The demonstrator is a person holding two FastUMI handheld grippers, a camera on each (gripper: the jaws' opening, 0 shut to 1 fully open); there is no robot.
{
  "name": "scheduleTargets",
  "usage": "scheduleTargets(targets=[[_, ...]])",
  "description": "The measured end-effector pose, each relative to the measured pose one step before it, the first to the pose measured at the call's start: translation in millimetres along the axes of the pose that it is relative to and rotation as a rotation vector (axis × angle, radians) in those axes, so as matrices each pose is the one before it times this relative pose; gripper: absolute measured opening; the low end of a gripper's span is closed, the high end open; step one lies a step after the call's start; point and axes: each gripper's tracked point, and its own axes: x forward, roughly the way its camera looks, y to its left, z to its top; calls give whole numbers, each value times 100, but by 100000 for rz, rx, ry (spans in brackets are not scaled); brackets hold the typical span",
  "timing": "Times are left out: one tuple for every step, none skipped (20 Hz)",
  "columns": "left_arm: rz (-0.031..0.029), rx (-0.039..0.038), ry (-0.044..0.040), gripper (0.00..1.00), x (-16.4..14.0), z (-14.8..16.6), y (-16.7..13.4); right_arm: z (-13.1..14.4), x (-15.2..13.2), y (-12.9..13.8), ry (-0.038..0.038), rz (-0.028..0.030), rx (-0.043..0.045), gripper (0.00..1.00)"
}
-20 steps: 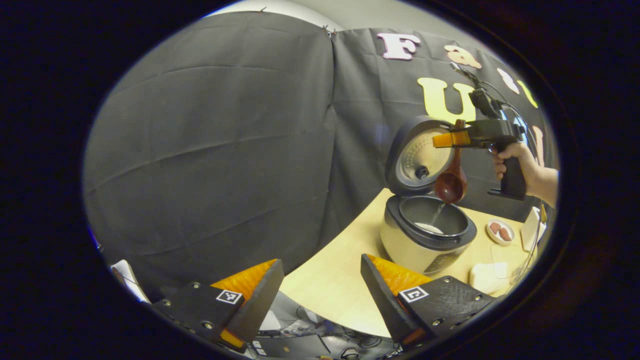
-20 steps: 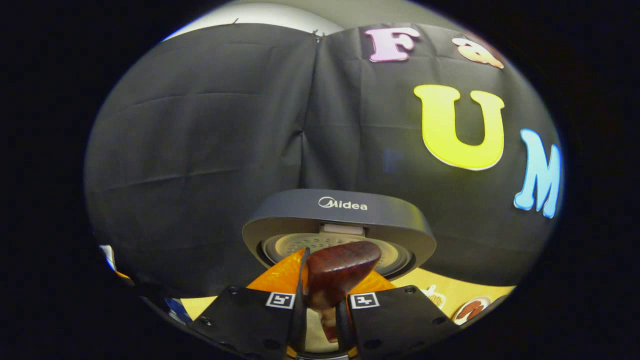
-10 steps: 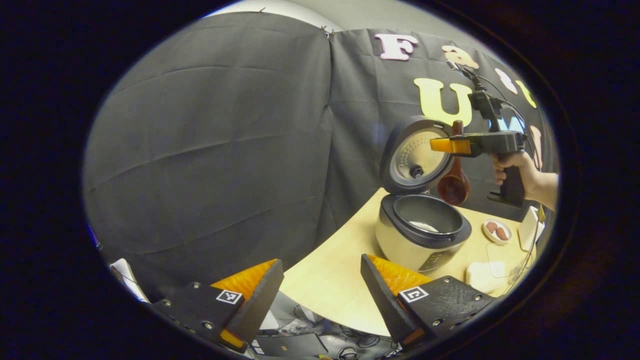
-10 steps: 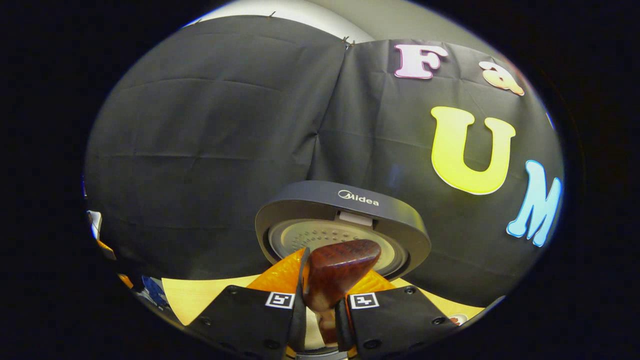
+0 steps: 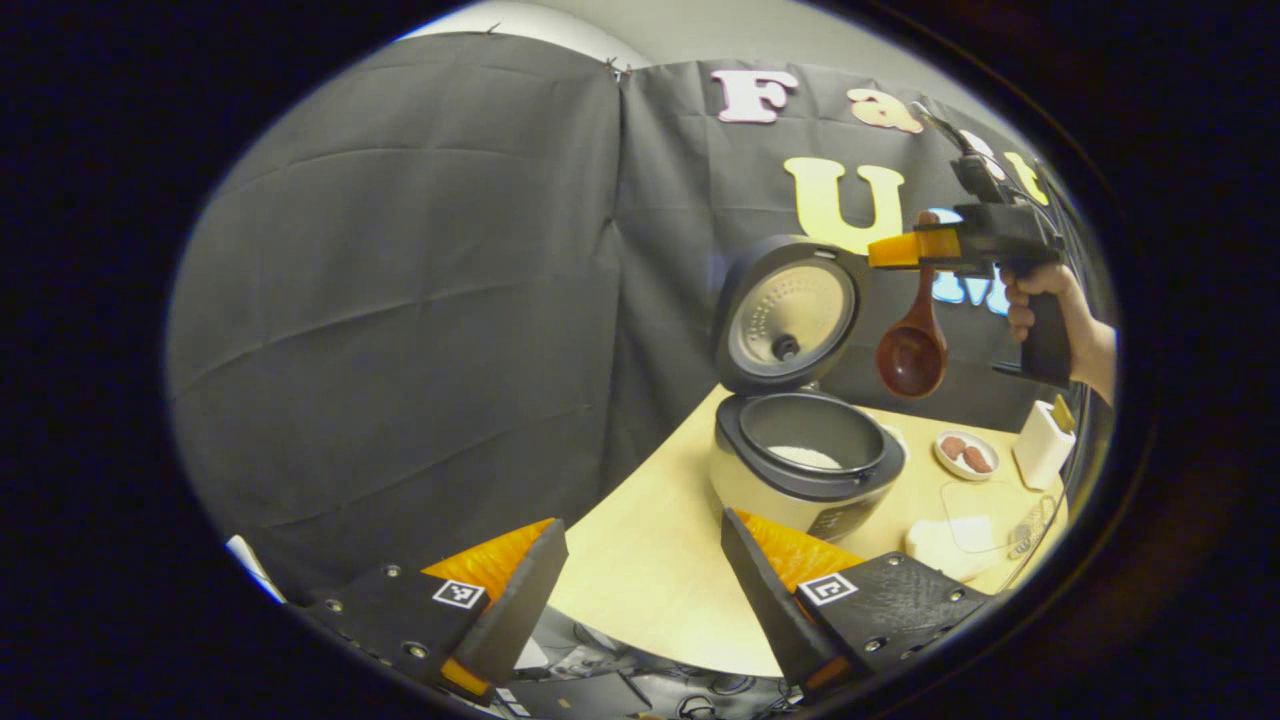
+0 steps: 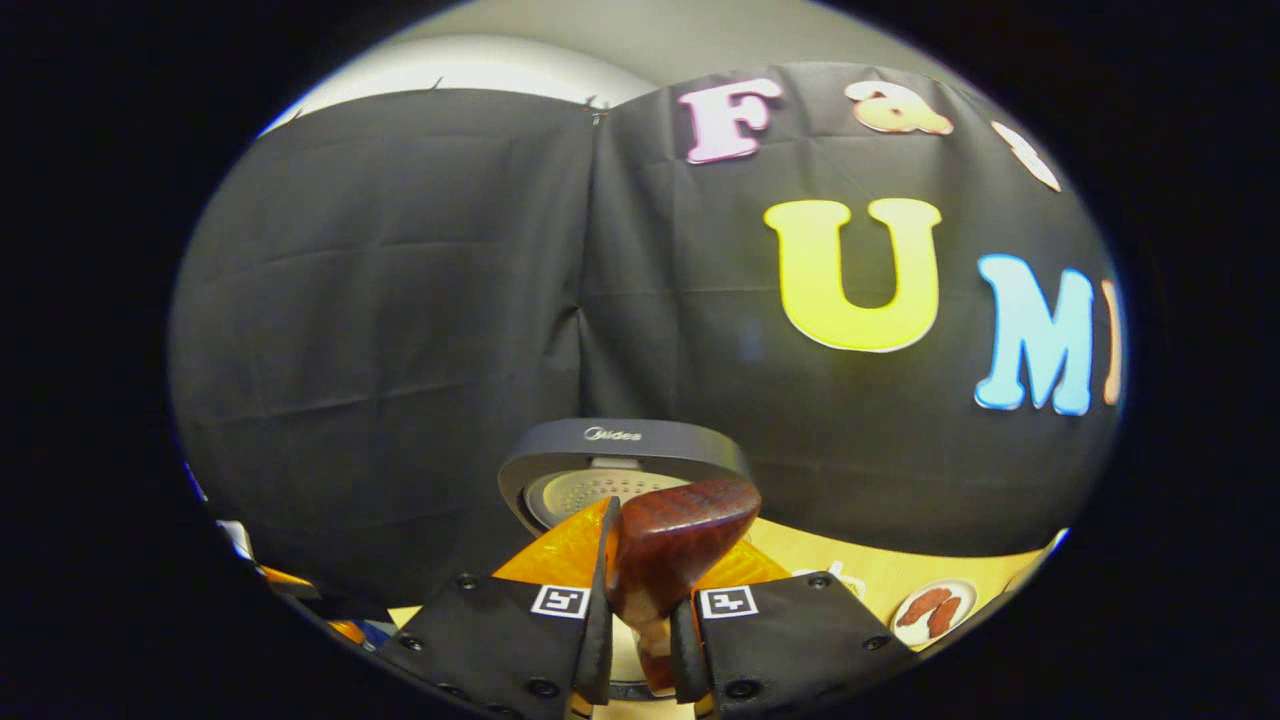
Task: Close the left gripper, press the button to open the rice cooker; take a wooden spoon from the chopstick holder with the right hand, scoop a spoonful of rice and pour it into the rice cooker, then put the wooden spoon back into the chopstick holder.
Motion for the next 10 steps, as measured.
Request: scheduleTargets(targets=[[-2657, 657, -120, 98, 371, 219, -959, 553, -991, -1308, -322, -2391, 3524, 22], [-2700, 825, -330, 97, 292, 291, -767, 518, -901, -1361, -444, -2563, 3467, 26], [-2633, 713, -333, 98, 404, 346, -786, 479, -945, -1435, -364, -2725, 3523, 26], [-2769, 683, -203, 99, 516, 280, -914, 471, -946, -1565, -541, -3215, 3236, 26], [-2735, 715, -375, 99, 529, 384, -967, 389, -957, -1682, -846, -3296, 2341, 26], [-2465, 698, -284, 99, 469, 406, -856, 350, -809, -1960, -1307, -4098, 716, 26], [-2869, 824, -291, 99, 572, 240, -922, 181, -766, -2383, -789, -5190, -284, 22], [-2998, 1042, -285, 99, 481, 330, -1022, -104, -820, -1854, -537, -5018, 72, 26], [-2793, 1327, -475, 99, 428, 424, -986, -75, -1121, -2150, -794, -5217, 1400, 30], [-2847, 1268, -680, 99, 228, 444, -864, -115, -908, -1768, -529, -3823, 1880, 22]])
